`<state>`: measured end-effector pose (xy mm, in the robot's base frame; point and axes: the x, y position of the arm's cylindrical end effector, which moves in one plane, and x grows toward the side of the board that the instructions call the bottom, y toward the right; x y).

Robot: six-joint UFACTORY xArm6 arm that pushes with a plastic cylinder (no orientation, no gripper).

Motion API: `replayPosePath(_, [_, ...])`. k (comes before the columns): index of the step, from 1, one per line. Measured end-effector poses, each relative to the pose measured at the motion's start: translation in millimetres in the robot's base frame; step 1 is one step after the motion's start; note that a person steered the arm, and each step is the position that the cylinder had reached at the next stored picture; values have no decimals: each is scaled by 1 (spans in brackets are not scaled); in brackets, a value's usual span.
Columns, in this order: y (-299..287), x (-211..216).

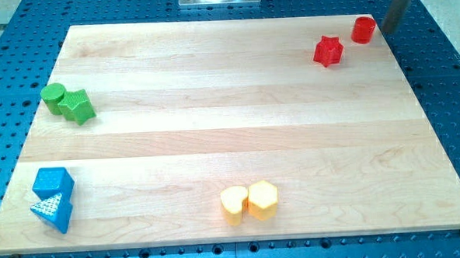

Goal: Move the red circle to the left of the red star

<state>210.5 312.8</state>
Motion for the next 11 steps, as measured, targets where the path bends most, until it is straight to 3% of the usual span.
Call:
replayPosePath(1, [-6,-19])
replayPosePath(2, [-20,-10])
replayPosePath(4, [-37,102])
replayPosePath(5, [-51,105])
replayPosePath(7, [27,73])
replayPosePath(8, [-3,48])
replayPosePath(11, [-197,41])
